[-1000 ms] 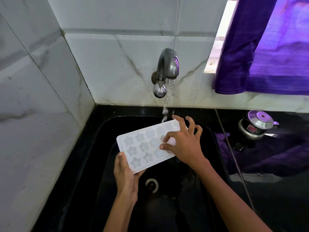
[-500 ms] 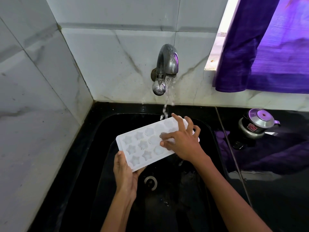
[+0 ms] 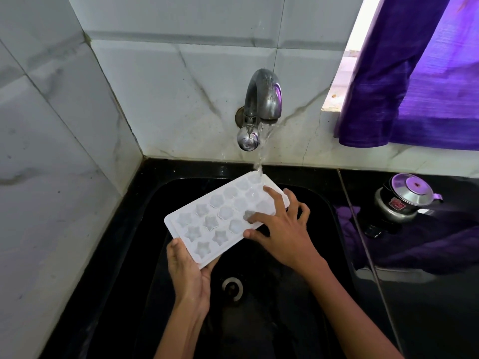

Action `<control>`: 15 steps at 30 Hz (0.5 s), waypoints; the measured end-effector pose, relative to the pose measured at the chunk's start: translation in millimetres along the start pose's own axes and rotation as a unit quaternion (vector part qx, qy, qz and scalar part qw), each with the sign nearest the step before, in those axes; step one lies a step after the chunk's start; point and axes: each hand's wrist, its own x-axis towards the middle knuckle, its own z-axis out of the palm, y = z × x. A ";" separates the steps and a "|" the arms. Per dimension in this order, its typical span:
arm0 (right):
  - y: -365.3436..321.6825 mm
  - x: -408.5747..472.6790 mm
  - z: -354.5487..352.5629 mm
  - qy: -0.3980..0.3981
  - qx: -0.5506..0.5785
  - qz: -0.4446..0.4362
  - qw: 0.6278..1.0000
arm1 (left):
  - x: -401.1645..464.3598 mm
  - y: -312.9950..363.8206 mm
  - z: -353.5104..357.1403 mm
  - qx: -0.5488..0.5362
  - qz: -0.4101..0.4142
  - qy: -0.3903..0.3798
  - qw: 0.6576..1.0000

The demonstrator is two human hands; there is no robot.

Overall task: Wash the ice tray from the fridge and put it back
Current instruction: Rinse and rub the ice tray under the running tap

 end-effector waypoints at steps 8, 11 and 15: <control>-5.6 -0.1 0.1 0.020 -0.021 0.017 0.999 | 5.4 2.2 0.7 0.013 -0.002 -0.002 1.000; -3.8 -0.3 -3.9 0.046 -0.010 0.017 0.999 | 5.6 1.3 -0.2 0.027 -0.006 -0.008 1.000; -0.9 -3.5 -7.5 0.034 -0.037 0.031 0.998 | 8.3 2.5 0.1 0.040 -0.019 -0.023 0.999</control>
